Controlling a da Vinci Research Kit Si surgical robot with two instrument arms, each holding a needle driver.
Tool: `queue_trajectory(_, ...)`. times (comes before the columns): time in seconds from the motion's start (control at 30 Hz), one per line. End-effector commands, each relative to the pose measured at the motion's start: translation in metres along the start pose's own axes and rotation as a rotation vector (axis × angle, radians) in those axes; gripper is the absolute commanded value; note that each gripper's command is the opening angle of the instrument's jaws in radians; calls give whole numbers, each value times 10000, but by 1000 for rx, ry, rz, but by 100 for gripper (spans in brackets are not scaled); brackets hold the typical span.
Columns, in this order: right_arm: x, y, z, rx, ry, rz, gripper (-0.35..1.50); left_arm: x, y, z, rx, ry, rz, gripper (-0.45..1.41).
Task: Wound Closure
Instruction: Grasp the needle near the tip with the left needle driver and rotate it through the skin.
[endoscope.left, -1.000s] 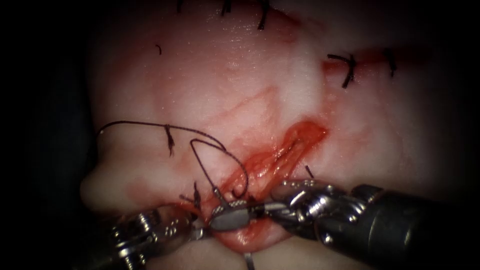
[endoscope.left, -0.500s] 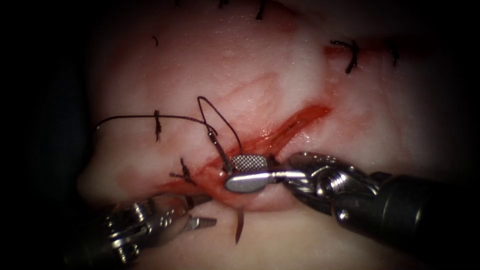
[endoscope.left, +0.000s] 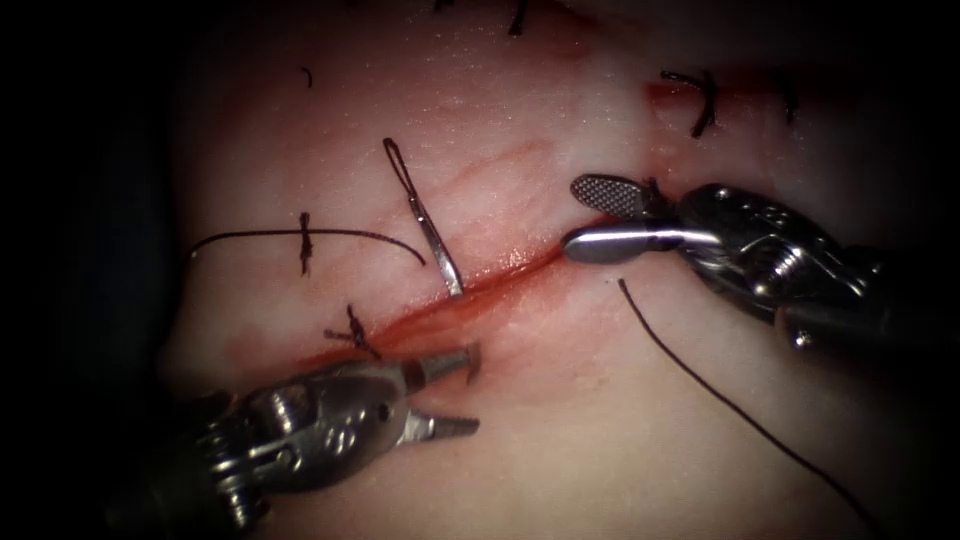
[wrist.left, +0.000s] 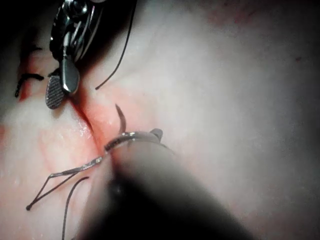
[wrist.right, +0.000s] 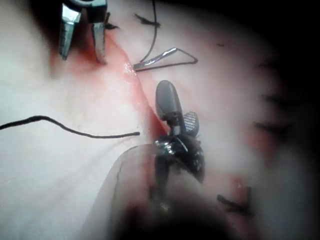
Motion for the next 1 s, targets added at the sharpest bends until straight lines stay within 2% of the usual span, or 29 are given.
queue_trajectory(0.03,1,5,7,6,-1,-6,103,2,-3,7,5,-1,0,67)
queue_trajectory(0.13,-2,5,7,36,-12,-33,113,6,-10,2,51,31,1,67)
queue_trajectory(0.37,-5,2,7,40,-13,-35,113,2,-13,7,76,70,3,67)
queue_trajectory(0.57,-7,0,8,44,-14,-37,113,-5,-12,13,86,75,16,57)
queue_trajectory(0.6,-8,-1,8,44,-14,-38,113,-6,-11,14,90,81,11,49)
queue_trajectory(0.7,-9,-2,9,46,-12,-39,113,-11,-10,23,124,140,-1,8)
queue_trajectory(0.73,-9,-2,9,46,-12,-39,113,-11,-10,23,124,140,-1,8)
queue_trajectory(0.77,-9,-2,9,46,-12,-39,113,-12,-10,25,129,148,0,-27)
queue_trajectory(0.8,-9,-3,9,47,-12,-39,111,-13,-10,25,136,159,1,-35)
queue_trajectory(0.93,-10,-5,8,50,-7,-38,109,-10,-8,18,81,223,83,-35)
queue_trajectory(1.0,-10,-9,8,76,-11,-37,104,-3,-11,10,80,318,90,-35)
